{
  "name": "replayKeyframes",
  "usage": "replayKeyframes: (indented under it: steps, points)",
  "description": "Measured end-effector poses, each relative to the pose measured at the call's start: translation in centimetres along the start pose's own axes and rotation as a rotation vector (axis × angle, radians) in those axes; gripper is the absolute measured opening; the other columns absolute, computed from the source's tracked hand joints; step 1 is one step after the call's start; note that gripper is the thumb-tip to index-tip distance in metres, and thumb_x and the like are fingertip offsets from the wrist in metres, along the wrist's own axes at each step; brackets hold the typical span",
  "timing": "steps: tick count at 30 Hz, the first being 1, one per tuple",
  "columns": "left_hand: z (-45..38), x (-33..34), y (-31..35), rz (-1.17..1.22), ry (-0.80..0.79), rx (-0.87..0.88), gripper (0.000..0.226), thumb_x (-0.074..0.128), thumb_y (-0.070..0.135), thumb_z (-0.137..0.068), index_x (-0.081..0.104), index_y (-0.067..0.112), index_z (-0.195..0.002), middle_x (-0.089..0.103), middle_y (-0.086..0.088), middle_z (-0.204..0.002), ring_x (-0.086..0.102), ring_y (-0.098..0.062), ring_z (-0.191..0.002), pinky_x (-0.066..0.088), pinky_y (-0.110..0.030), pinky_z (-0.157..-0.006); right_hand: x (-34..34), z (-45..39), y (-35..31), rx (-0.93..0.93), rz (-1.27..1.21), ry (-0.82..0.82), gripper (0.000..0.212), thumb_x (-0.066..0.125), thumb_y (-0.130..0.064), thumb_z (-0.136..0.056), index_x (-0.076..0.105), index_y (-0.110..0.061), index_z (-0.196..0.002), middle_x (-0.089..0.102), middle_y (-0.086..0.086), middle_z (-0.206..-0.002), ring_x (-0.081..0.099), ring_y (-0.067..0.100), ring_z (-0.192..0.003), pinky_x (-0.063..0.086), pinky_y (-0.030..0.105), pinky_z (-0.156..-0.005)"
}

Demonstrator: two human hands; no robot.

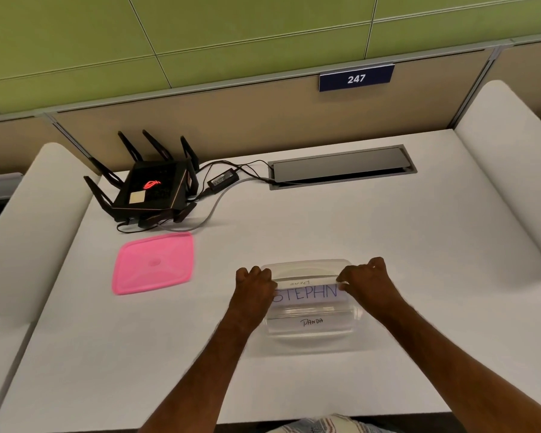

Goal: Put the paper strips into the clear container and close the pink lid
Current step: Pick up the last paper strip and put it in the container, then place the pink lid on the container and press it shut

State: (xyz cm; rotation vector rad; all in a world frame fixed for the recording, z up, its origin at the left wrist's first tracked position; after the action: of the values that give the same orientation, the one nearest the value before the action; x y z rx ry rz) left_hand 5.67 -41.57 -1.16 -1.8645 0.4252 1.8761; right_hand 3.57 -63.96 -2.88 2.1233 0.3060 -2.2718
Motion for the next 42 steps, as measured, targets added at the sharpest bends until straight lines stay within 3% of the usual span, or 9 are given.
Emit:
replayKeyframes:
  steps: [5, 10, 15, 19, 23, 29, 35, 37, 42]
  points:
    - [0.5, -0.6, -0.4, 0.158, 0.084, 0.002, 0.021, 0.080, 0.035, -0.074, 0.073, 0.030, -0.094, 0.062, 0.010, -0.090, 0.061, -0.017, -0.085, 0.028, -0.036, -0.081, -1.6, 0.9, -1.2, -0.023, 0.059, 0.070, 0.033, 0.086, -0.052, -0.068, 0.070, -0.033, -0.090, 0.058, -0.012, -0.089, 0.058, 0.016, -0.076, 0.028, 0.037, -0.074]
    - [1.4, -1.5, -2.0, 0.341, 0.217, -0.077, 0.031, 0.062, 0.042, -0.090, 0.063, 0.032, -0.120, 0.059, 0.014, -0.105, 0.055, -0.012, -0.096, 0.031, -0.035, -0.088, -3.3, 1.4, -2.4, 0.023, -0.026, 0.232, 0.031, 0.068, -0.055, -0.086, 0.061, -0.028, -0.098, 0.051, -0.008, -0.095, 0.051, 0.018, -0.081, 0.034, 0.038, -0.073]
    - [3.4, -1.4, -6.8, 0.404, 0.318, -0.310, 0.033, 0.050, 0.044, -0.099, 0.054, 0.026, -0.126, 0.058, 0.010, -0.108, 0.055, -0.016, -0.096, 0.039, -0.037, -0.086, -3.2, 0.3, -5.6, 0.029, -0.129, 0.202, 0.049, 0.039, -0.062, -0.098, 0.056, -0.023, -0.123, 0.052, -0.006, -0.119, 0.053, 0.017, -0.105, 0.039, 0.035, -0.085]
    - [5.1, 0.1, -11.0, 0.378, 0.264, -0.414, 0.040, 0.051, 0.041, -0.099, 0.054, 0.019, -0.132, 0.061, 0.003, -0.120, 0.057, -0.023, -0.107, 0.044, -0.042, -0.088, -2.8, -1.5, -8.5, 0.007, -0.168, 0.112, 0.067, 0.030, -0.063, -0.101, 0.048, -0.016, -0.144, 0.047, -0.001, -0.145, 0.045, 0.019, -0.133, 0.035, 0.037, -0.107]
    - [6.7, 1.7, -15.3, 0.367, 0.192, -0.506, 0.049, 0.055, 0.043, -0.098, 0.053, 0.014, -0.138, 0.058, -0.004, -0.133, 0.054, -0.026, -0.121, 0.041, -0.044, -0.098, -2.3, -3.9, -11.7, -0.031, -0.170, 0.016, 0.079, 0.021, -0.066, -0.099, 0.036, -0.012, -0.154, 0.039, 0.004, -0.157, 0.034, 0.019, -0.145, 0.026, 0.036, -0.118]
    - [9.5, 3.8, -21.3, 0.364, 0.068, -0.622, 0.062, 0.052, 0.044, -0.099, 0.040, 0.010, -0.149, 0.044, -0.010, -0.152, 0.040, -0.030, -0.140, 0.031, -0.046, -0.114, -2.2, -7.5, -16.6, -0.106, -0.126, -0.048, 0.090, 0.009, -0.070, -0.095, 0.032, -0.007, -0.155, 0.038, 0.009, -0.159, 0.034, 0.023, -0.145, 0.024, 0.038, -0.121]
    - [12.0, 4.6, -26.7, 0.348, 0.004, -0.713, 0.064, 0.047, 0.047, -0.100, 0.035, 0.012, -0.152, 0.036, -0.010, -0.158, 0.033, -0.029, -0.144, 0.029, -0.045, -0.116, -1.3, -11.6, -21.6, -0.146, -0.111, -0.063, 0.085, 0.018, -0.067, -0.098, 0.032, -0.006, -0.155, 0.037, 0.011, -0.160, 0.035, 0.025, -0.145, 0.023, 0.039, -0.122]
    - [15.0, 8.5, -35.8, 0.382, -0.040, -0.861, 0.064, 0.048, 0.048, -0.100, 0.036, 0.012, -0.152, 0.035, -0.010, -0.158, 0.033, -0.029, -0.144, 0.030, -0.046, -0.115, 2.2, -18.2, -30.3, -0.246, -0.150, -0.155, 0.082, 0.022, -0.066, -0.100, 0.031, -0.006, -0.155, 0.036, 0.012, -0.160, 0.034, 0.025, -0.147, 0.021, 0.040, -0.123]
    - [14.8, 7.8, -37.4, 0.354, -0.051, -0.844, 0.065, 0.047, 0.049, -0.099, 0.037, 0.011, -0.151, 0.036, -0.012, -0.158, 0.034, -0.031, -0.144, 0.032, -0.047, -0.114, 3.2, -19.3, -31.9, -0.247, -0.119, -0.169, 0.080, 0.026, -0.064, -0.101, 0.031, -0.005, -0.155, 0.037, 0.013, -0.160, 0.035, 0.028, -0.145, 0.020, 0.041, -0.123]
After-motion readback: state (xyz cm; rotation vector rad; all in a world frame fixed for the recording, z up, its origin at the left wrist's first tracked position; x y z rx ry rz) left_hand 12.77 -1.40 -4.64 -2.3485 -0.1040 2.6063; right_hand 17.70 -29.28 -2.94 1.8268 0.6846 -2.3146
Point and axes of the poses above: each hand's wrist, its own z-axis away from the middle knuckle, its own x-axis out of the palm, y = z × x, the point moved 10 cm from there along -z, towards the middle knuckle
